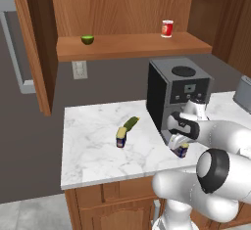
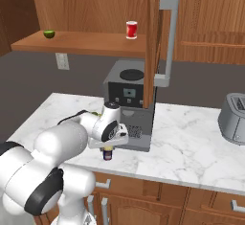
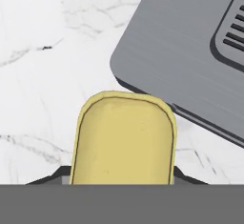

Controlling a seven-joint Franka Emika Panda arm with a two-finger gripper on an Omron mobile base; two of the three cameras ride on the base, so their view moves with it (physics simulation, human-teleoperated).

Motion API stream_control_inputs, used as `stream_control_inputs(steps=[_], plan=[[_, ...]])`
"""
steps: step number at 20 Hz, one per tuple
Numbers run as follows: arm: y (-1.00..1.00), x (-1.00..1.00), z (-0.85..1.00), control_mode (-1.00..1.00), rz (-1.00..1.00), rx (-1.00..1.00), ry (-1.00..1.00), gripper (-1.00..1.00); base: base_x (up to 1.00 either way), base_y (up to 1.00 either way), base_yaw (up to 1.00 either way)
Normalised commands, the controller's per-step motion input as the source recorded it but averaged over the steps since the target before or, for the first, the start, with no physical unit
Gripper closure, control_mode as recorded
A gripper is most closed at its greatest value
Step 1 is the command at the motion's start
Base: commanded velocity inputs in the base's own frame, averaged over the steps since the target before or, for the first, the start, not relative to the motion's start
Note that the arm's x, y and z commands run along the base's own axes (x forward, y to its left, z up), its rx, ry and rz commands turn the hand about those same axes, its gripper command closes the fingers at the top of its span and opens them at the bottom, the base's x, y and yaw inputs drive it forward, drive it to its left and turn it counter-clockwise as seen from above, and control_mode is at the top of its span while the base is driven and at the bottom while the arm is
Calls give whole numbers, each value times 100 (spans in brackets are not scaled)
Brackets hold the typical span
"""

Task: Pick the cans from the counter and place them in their designated side in the cabinet.

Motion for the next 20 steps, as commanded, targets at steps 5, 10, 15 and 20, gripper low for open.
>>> stream_control_inputs(steps=[5,10,15,20], plan=[[0,-7,0,-100,0,0,-3,100,0,0,0],[0,-21,12,-100,0,0,-9,100,0,0,0],[0,-28,26,-100,0,0,-9,100,0,0,0],[3,-32,32,-100,0,0,-6,100,0,0,0]])
